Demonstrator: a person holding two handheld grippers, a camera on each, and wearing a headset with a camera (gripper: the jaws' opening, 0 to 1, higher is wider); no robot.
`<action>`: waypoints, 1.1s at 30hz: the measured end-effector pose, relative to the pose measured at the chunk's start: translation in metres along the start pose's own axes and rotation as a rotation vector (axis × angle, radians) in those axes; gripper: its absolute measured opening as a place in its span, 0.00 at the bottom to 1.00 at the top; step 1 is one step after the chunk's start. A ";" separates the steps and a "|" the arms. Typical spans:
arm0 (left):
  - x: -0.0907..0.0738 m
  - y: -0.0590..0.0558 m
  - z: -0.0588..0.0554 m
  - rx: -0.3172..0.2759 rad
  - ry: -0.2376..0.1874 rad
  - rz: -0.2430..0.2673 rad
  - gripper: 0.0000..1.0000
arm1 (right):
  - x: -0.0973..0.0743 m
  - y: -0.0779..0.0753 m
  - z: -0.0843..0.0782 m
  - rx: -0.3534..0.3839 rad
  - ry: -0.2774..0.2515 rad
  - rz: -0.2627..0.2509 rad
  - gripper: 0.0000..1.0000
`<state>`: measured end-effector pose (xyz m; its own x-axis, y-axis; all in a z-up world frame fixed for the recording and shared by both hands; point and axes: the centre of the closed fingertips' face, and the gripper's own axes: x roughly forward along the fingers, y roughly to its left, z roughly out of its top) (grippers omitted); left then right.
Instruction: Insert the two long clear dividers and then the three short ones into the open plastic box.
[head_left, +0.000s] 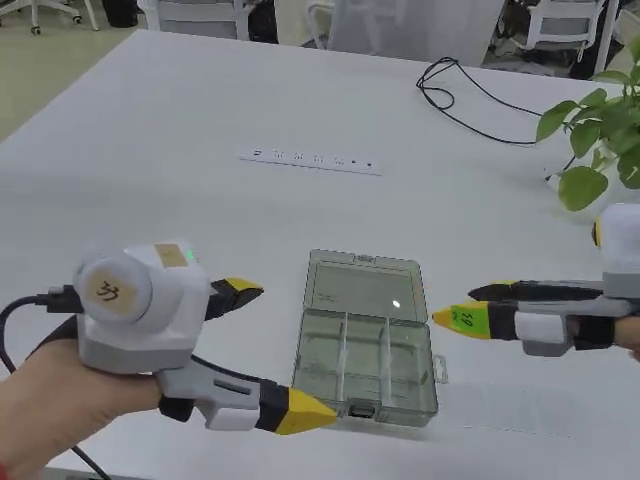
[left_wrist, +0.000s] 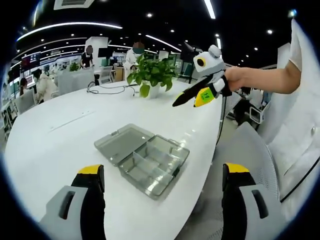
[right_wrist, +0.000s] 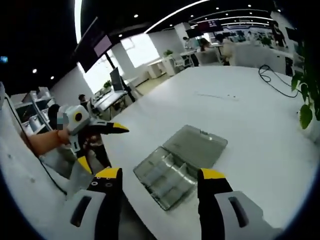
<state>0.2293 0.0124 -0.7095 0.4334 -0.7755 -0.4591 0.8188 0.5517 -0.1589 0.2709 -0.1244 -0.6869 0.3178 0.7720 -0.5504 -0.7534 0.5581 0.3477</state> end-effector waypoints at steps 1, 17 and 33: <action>-0.001 0.000 -0.001 0.001 0.000 0.001 1.00 | -0.001 -0.001 -0.002 -0.022 0.013 -0.004 0.64; -0.003 0.003 -0.006 -0.006 0.003 -0.005 1.00 | -0.002 -0.005 -0.066 -0.421 0.336 0.110 0.78; 0.001 0.011 -0.016 -0.017 0.013 -0.027 1.00 | 0.016 -0.046 -0.116 -0.704 0.568 0.152 0.61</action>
<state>0.2327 0.0227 -0.7253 0.4060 -0.7865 -0.4654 0.8239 0.5354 -0.1860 0.2441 -0.1726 -0.7997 -0.0036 0.4525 -0.8918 -1.0000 0.0052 0.0067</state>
